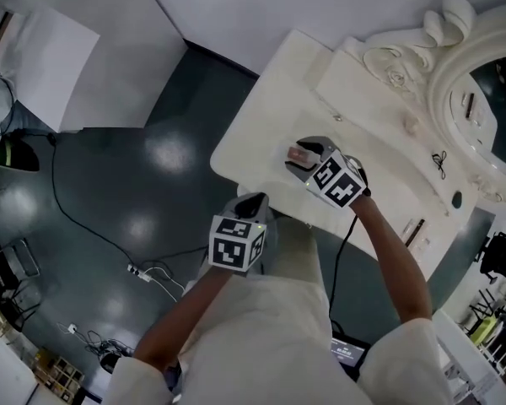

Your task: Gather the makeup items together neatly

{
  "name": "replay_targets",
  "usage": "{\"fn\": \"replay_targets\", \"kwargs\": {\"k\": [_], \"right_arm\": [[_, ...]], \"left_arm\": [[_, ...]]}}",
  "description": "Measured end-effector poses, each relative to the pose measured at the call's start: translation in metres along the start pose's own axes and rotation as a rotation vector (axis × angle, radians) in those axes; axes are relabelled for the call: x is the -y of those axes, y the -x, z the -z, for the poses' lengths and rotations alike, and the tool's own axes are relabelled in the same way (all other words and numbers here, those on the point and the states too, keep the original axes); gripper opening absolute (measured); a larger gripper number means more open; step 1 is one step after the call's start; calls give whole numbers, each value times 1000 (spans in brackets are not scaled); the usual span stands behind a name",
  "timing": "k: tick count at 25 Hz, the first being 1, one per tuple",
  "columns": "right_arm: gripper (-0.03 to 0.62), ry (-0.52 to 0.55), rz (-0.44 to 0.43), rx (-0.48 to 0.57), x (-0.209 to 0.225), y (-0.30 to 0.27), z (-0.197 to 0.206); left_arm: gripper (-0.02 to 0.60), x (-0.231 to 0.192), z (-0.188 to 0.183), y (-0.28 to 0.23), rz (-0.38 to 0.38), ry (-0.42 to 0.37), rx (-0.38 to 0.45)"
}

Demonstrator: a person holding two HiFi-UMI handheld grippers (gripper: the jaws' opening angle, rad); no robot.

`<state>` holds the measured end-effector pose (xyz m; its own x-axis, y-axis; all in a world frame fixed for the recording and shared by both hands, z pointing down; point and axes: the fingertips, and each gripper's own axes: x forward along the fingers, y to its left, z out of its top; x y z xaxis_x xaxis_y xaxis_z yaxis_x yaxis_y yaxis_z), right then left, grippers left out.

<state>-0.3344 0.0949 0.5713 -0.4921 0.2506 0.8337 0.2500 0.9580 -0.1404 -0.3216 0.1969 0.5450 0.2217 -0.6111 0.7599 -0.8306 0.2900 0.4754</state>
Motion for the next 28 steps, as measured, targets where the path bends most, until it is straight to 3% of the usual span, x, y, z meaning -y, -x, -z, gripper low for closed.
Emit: {"fn": "replay_targets", "kwargs": {"k": [16,28], "right_arm": [[209,-178,76,176,-12,58,13],[209,-325,194,302,-23,95,42]], "left_arm": [[9,47,-15,-3,11,-88,25],[9,74,-7,-5,25,-125,7]]}}
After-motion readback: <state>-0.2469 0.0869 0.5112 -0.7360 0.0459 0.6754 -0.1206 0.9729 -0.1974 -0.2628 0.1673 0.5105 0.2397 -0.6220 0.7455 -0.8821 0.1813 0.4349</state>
